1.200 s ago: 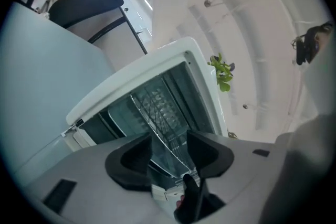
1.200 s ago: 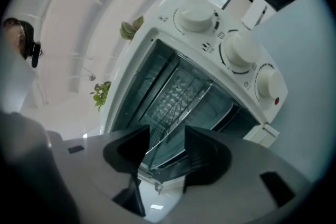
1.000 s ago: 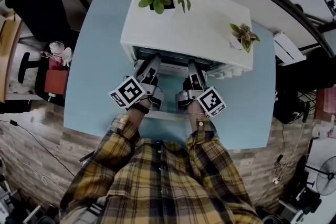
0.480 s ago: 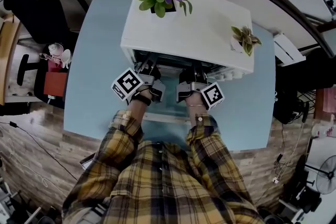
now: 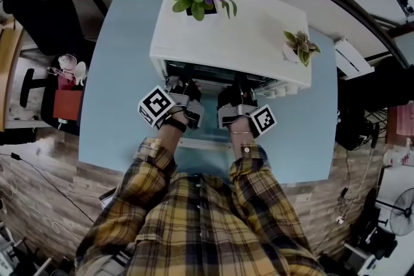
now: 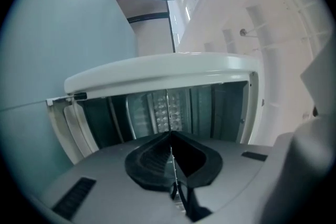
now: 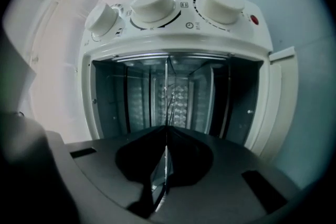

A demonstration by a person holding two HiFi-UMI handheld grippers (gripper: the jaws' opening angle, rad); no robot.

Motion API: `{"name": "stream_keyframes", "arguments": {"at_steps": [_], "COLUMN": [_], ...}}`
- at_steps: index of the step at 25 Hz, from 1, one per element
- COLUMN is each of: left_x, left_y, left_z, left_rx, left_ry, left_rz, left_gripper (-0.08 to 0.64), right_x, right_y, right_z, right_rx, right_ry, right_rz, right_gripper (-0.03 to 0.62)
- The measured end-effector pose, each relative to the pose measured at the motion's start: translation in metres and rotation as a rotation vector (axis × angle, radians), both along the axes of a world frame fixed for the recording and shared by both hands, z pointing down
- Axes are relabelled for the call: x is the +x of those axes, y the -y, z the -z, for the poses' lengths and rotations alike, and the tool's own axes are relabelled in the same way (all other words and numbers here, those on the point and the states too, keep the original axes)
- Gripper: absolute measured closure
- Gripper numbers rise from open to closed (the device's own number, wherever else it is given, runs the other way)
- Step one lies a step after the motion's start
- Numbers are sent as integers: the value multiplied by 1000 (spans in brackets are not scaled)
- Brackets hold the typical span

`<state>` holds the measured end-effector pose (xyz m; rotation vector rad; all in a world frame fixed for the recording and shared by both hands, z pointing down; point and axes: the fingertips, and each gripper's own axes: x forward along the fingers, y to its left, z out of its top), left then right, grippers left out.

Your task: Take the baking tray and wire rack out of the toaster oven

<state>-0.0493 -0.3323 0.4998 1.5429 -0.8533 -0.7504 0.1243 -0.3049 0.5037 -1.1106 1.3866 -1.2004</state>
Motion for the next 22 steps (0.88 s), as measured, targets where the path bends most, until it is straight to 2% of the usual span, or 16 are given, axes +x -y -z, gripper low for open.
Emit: {"name": "stream_keyframes", "arguments": {"at_steps": [11,15,18,22], "left_x": [-11,-14,-19,-19], "left_y": [-62,-87,-106,-129], "left_z": [-2,8,5,6], "left_rx": [-37,-31,-38,-35], "left_ry": [-45,-142,-121,-150], "left_rz": [-41,-52,-75,-63], "left_gripper": [557,558,558,558], "right_x": [-11,-19,-22,-24], "right_y": [-63,-89,-108,-131], "right_z": [-2,0,-1,-1], "right_rx": [15,28,33,37], "right_ry": [35,31,30,47], "right_rz": [-33,-30,-20,0], "right_gripper": [580,580,580,580]}}
